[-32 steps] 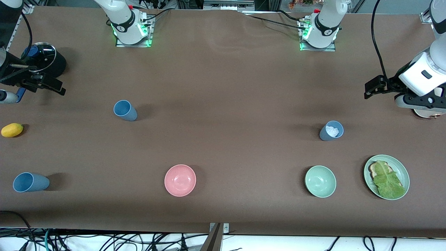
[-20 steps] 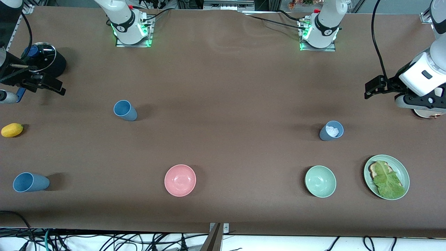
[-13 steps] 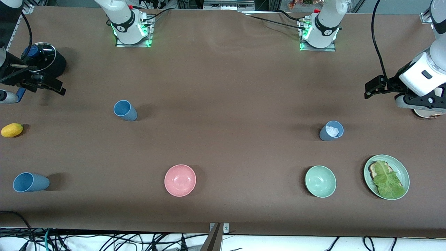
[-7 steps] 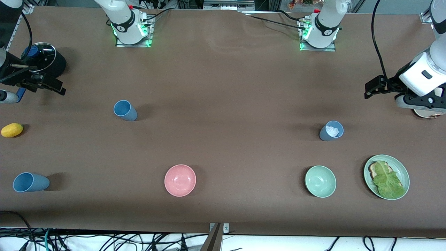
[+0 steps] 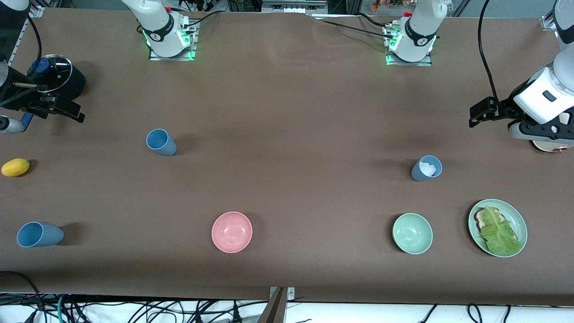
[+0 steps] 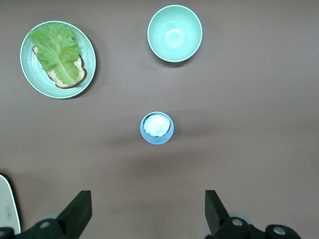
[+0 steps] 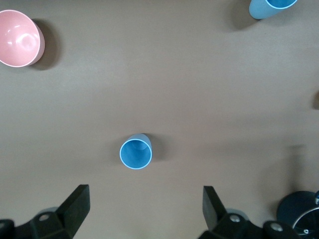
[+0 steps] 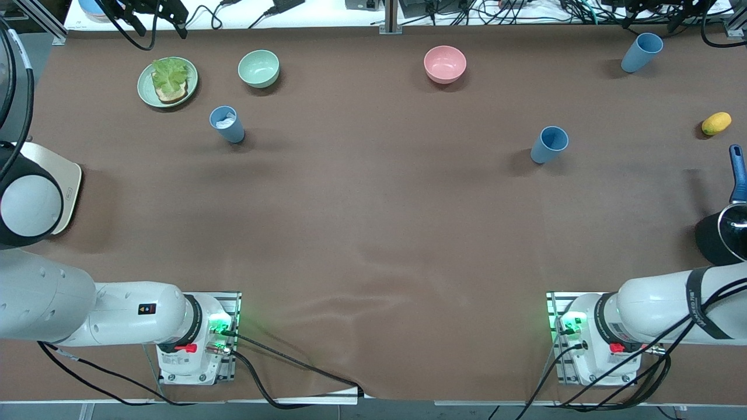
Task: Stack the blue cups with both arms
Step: 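Reach the right gripper to a blue cup while the left gripper reaches the tissue cup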
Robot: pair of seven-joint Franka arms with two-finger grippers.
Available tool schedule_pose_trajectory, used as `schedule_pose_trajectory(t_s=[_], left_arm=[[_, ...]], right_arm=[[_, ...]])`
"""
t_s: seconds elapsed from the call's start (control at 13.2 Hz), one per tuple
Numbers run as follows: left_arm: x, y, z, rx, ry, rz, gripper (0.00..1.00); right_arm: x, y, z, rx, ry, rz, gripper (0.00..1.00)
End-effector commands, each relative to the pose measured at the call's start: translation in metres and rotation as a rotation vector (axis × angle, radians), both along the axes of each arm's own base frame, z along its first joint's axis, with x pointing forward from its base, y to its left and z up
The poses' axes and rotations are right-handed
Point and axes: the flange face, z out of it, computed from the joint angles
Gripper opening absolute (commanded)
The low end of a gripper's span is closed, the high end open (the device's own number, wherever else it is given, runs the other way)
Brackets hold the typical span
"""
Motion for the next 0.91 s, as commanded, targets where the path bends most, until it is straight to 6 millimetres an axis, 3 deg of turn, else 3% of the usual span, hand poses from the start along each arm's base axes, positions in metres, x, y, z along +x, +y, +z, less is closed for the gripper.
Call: schedule_pose_trajectory(t_s=[0.0,0.53,0.83], left_arm=[[-0.003,0.003,0.001,0.024,-0.006,-0.009,1.00],[-0.003,0.002,0.001,0.024,-0.008,-0.012,1.00],[0.000,0.002,-0.006,0.025,0.007,-0.013,1.00]], right_arm=[[0.000,0.001,0.003,0.003,0.005,0.018,1.00],[0.000,0.001,0.002,0.003,0.007,0.018,1.00],[0.006,0.001,-0.014,0.008,0.038,0.096,1.00]])
